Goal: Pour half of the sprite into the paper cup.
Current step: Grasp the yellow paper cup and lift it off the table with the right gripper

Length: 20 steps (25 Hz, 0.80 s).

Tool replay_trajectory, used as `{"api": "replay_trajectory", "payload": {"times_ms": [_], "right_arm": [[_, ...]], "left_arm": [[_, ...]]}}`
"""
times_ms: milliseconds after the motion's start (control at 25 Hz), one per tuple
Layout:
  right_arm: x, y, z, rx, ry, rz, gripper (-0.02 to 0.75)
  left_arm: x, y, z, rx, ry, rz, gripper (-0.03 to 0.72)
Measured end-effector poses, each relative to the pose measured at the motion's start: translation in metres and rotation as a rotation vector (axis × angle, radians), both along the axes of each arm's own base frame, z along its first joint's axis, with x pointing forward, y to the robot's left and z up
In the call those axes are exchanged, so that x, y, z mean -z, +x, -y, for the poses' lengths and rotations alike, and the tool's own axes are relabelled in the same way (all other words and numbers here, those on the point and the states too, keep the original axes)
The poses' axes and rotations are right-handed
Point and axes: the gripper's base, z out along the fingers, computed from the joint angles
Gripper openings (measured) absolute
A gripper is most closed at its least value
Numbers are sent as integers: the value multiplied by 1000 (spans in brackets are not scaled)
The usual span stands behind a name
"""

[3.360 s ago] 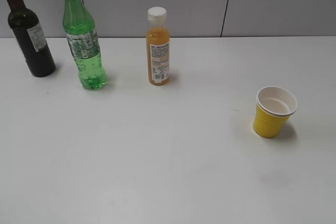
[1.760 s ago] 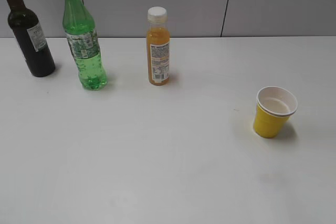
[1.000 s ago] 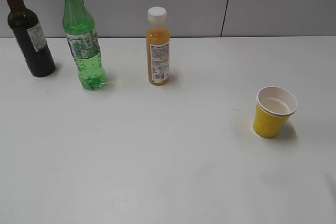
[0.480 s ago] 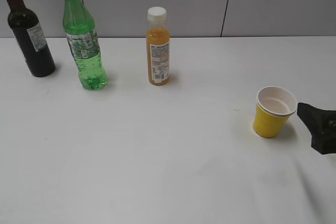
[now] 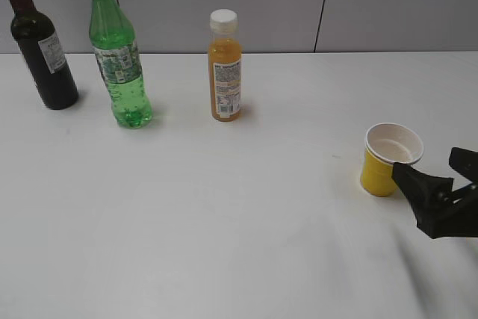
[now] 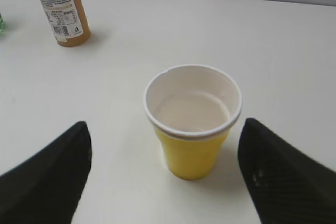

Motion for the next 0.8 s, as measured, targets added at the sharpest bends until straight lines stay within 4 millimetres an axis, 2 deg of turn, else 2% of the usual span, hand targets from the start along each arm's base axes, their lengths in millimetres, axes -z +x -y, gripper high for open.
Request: {"api": "replay_trajectory", "payload": {"times_ms": [400,800], "right_arm": [[22,9,1,50,16,-15,668],[57,9,3,69,-31,-167,668]], "left_arm": [[0,0,0,0,0,0,283],[0,0,0,0,0,0,283]]}}
